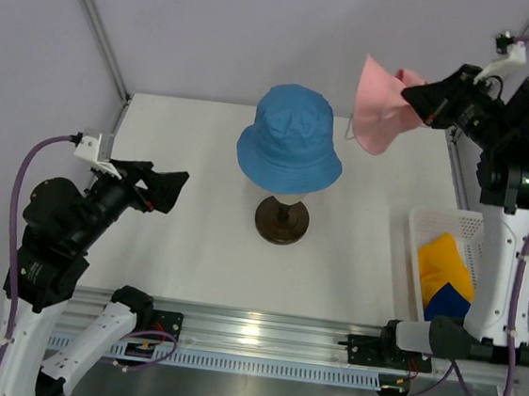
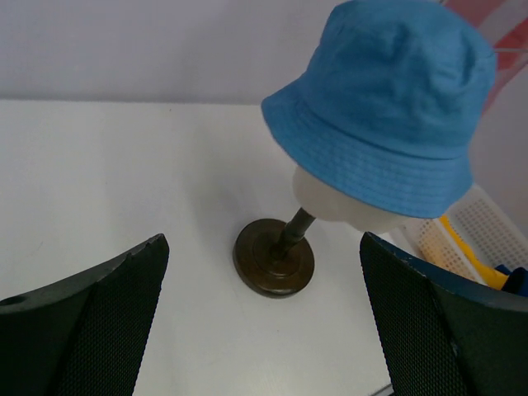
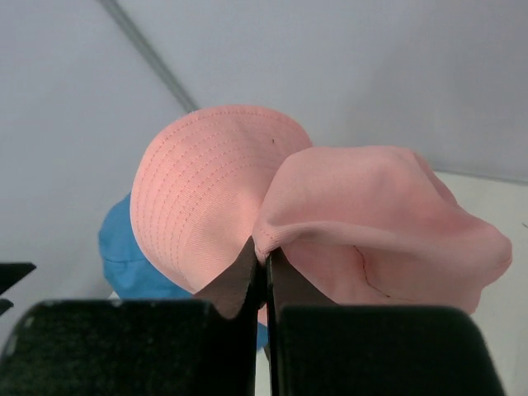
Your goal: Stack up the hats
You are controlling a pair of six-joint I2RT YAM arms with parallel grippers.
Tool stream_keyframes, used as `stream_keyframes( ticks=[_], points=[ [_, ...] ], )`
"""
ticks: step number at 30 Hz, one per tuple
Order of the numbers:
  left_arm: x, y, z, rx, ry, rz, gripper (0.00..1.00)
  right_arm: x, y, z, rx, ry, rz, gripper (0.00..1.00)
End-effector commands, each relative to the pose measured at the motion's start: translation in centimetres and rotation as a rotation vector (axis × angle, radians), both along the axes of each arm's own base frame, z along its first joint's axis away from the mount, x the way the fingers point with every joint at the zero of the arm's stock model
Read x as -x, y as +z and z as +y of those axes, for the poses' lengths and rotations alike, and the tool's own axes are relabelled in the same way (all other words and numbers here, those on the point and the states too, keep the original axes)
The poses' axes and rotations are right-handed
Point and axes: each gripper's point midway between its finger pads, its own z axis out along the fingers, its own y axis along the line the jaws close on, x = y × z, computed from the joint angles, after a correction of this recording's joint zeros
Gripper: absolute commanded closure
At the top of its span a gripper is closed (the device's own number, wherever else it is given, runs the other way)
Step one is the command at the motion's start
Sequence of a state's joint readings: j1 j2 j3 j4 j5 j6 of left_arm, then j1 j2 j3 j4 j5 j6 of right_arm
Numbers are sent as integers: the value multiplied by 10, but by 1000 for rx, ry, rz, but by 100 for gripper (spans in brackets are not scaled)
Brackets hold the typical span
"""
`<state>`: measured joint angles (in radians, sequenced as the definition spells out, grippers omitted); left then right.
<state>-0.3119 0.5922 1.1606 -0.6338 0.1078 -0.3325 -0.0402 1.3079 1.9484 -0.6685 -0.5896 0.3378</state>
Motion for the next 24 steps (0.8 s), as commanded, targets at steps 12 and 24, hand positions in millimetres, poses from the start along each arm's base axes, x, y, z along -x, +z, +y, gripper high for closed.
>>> stream_keyframes(
  ticks=[12, 24],
  points=[
    [15, 79, -27, 163, -159, -151, 1, 34, 76, 119, -6, 584, -257, 100],
    [-7, 130, -57, 396, -273, -152, 1, 24, 28, 183, 45, 733, -161, 100]
  ],
)
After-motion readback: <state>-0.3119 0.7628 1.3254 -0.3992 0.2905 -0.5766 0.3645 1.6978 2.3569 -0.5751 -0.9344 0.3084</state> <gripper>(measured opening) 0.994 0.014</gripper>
